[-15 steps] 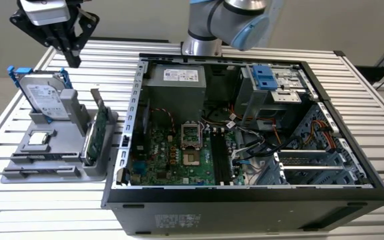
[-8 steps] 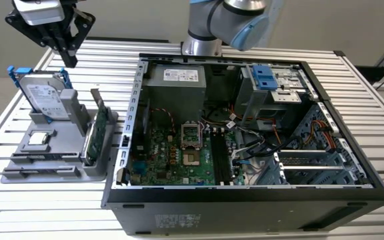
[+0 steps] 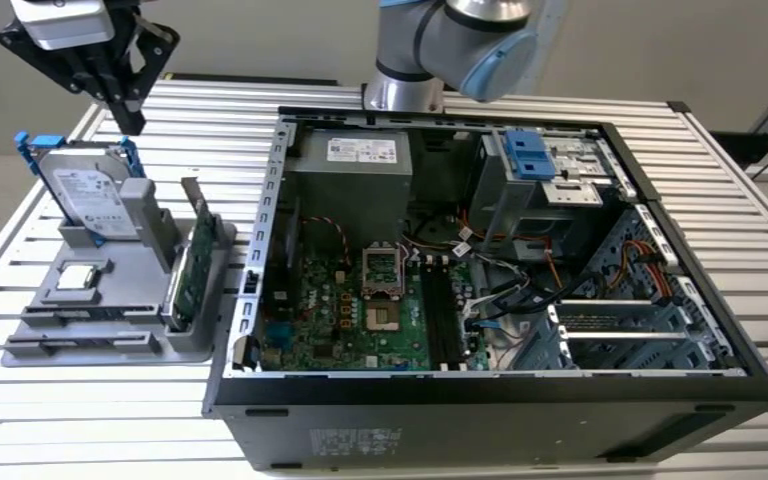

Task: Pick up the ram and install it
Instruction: 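Reach for the ram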

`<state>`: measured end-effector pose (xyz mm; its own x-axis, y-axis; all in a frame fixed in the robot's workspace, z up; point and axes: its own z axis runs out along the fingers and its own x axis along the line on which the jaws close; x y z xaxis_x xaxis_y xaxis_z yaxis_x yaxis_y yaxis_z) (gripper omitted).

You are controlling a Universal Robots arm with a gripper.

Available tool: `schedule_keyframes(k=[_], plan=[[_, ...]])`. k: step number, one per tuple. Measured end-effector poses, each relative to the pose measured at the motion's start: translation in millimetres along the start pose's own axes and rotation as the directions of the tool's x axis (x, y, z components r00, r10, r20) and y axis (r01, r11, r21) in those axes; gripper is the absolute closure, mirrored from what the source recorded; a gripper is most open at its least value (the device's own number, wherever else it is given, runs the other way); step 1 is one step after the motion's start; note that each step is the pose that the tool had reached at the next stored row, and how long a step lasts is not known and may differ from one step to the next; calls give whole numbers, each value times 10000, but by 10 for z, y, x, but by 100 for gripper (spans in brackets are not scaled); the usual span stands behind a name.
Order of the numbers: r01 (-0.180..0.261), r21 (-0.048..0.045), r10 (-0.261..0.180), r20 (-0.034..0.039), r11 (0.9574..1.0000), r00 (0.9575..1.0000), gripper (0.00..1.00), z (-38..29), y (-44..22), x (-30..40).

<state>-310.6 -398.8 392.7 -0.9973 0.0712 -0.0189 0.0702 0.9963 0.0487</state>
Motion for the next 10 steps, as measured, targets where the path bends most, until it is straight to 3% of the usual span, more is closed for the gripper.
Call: schedule_keyframes(k=[10], plan=[[0,0,0,0,10000,10000,100,-2,-8,107]])
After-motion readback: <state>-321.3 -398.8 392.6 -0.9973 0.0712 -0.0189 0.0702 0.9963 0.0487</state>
